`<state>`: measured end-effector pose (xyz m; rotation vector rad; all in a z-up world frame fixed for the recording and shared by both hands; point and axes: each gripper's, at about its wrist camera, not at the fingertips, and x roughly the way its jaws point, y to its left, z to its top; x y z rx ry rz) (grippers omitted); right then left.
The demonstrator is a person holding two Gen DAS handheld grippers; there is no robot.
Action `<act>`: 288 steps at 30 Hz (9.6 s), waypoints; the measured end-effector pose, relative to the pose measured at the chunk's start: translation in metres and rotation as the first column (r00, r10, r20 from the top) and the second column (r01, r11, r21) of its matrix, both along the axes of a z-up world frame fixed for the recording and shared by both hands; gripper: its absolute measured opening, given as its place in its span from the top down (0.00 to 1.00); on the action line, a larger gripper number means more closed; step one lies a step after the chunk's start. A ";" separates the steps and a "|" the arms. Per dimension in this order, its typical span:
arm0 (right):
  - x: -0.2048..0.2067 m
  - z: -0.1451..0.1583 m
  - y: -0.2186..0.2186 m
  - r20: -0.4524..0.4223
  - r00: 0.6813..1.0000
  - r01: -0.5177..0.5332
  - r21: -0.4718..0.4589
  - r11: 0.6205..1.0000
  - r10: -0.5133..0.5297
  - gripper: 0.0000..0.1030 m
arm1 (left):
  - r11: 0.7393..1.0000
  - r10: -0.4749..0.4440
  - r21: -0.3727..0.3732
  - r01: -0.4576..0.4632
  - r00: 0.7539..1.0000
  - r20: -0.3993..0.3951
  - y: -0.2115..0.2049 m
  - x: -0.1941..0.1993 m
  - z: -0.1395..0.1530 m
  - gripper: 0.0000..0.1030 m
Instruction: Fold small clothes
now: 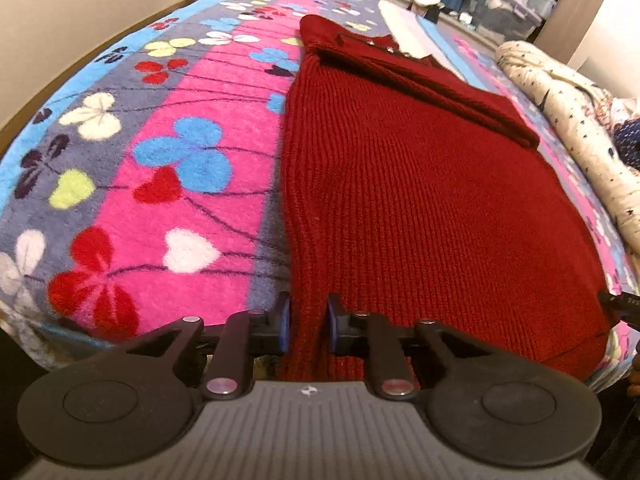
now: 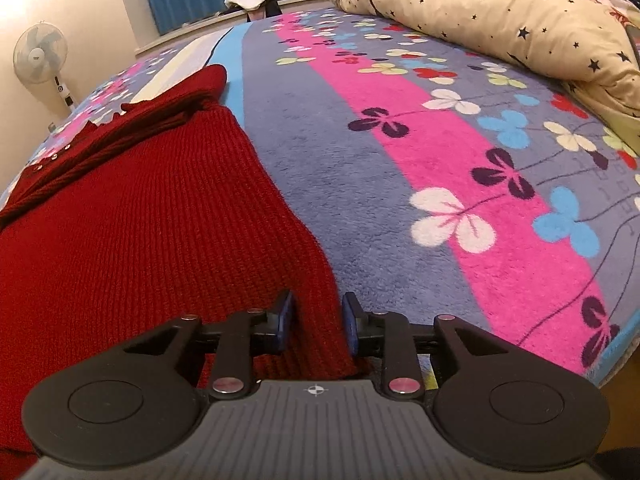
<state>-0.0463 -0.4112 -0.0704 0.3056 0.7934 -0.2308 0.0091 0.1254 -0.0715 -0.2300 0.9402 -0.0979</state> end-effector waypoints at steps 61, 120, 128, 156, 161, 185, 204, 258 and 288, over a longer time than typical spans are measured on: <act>0.116 0.032 -0.087 0.162 0.986 0.002 0.167 0.986 -0.030 0.87 | 0.943 0.148 -0.325 -0.070 0.964 0.221 0.115 0.158 0.061 0.54; 0.271 0.022 -0.009 0.010 0.992 -0.127 -0.118 0.985 0.129 0.86 | 0.942 -0.091 0.333 0.050 0.990 0.107 0.001 0.297 0.015 0.88; 0.223 0.059 -0.047 0.107 0.994 -0.014 0.107 0.994 0.002 0.69 | 0.993 -0.031 0.120 0.014 0.989 0.142 0.023 0.250 0.065 0.71; 0.073 0.092 -0.041 0.214 0.952 -0.277 0.305 0.911 0.218 0.89 | 0.969 -0.162 -0.176 0.174 0.984 0.078 0.068 0.111 0.079 0.87; 0.092 0.032 -0.016 -0.219 0.932 -0.258 0.163 0.952 0.290 0.89 | 0.965 -0.253 0.019 0.261 0.950 -0.185 0.043 0.121 0.030 0.85; 0.086 0.061 0.005 -0.057 0.943 -0.327 0.024 0.945 0.328 0.62 | 0.926 -0.368 0.086 0.367 0.930 -0.008 0.002 0.109 0.060 0.77; 0.099 0.073 0.011 0.001 0.972 -0.234 -0.069 0.970 0.234 0.55 | 0.965 -0.241 0.136 0.226 0.964 0.109 0.002 0.123 0.078 0.32; 0.096 0.097 0.208 0.211 0.815 -0.503 -0.204 0.840 0.540 0.88 | 0.983 -0.113 0.154 0.099 0.990 0.080 0.035 0.130 0.077 0.27; 0.036 0.032 0.415 0.031 0.269 -0.826 -0.507 0.247 0.963 0.48 | 0.988 -0.033 0.149 0.028 0.999 0.028 0.049 0.151 0.066 0.27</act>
